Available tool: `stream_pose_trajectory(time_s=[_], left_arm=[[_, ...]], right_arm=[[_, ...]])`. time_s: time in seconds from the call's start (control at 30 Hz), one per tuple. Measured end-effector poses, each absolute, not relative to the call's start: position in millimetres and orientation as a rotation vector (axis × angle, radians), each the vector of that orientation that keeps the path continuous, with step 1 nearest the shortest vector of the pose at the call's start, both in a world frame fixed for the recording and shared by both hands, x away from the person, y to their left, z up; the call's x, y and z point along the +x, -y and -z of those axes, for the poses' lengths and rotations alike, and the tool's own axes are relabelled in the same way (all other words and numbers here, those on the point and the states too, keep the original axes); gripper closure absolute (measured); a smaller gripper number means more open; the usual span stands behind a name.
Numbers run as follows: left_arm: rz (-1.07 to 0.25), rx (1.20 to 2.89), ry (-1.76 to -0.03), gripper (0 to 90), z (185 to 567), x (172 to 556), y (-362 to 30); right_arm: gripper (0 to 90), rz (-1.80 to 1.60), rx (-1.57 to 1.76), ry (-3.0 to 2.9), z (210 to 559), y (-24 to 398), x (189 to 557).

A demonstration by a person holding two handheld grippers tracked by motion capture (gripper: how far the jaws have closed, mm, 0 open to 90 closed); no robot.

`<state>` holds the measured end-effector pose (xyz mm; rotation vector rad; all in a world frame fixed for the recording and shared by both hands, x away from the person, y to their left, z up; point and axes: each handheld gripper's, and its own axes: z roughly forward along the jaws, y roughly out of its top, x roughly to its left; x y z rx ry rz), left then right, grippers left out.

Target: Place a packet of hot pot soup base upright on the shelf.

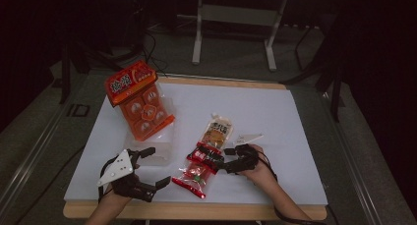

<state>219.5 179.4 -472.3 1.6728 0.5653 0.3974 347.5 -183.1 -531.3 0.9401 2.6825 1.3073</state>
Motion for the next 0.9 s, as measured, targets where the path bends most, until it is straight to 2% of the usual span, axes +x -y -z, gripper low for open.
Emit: stream_pose_trajectory(time_s=[0.17, 0.4, 0.43, 0.63, 0.7, 0.83, 0.9], left_arm=[[-0.401, 1.677, -0.563, 0.8, 472.7, 219.3, -178.9], [-0.407, 1.675, -0.568, 0.8, 472.4, 219.7, -180.6], [-0.409, 1.675, -0.569, 0.8, 472.5, 219.8, -180.7], [-0.411, 1.672, -0.578, 0.8, 473.2, 220.5, -180.8], [-0.413, 1.672, -0.579, 0.8, 473.1, 220.6, -180.7], [-0.415, 1.678, -0.578, 0.8, 473.5, 220.7, -180.2], [-0.413, 1.683, -0.578, 0.8, 473.8, 220.8, -179.4]], right_arm=[[28.7, -1.292, 0.958, -2.709, 535.8, 180.4, 349.8], [40.5, -1.326, 1.001, -2.732, 535.2, 180.3, 352.4], [48.9, -1.346, 1.014, -2.752, 535.5, 181.7, 353.5], [56.0, -1.358, 1.052, -2.765, 535.3, 183.0, 354.2], [63.6, -1.342, 1.051, -2.773, 535.4, 183.1, 354.5], [85.4, -1.344, 1.051, -2.785, 532.6, 183.5, 354.5], [90.0, -1.350, 1.023, -2.813, 530.6, 182.5, 353.9]])
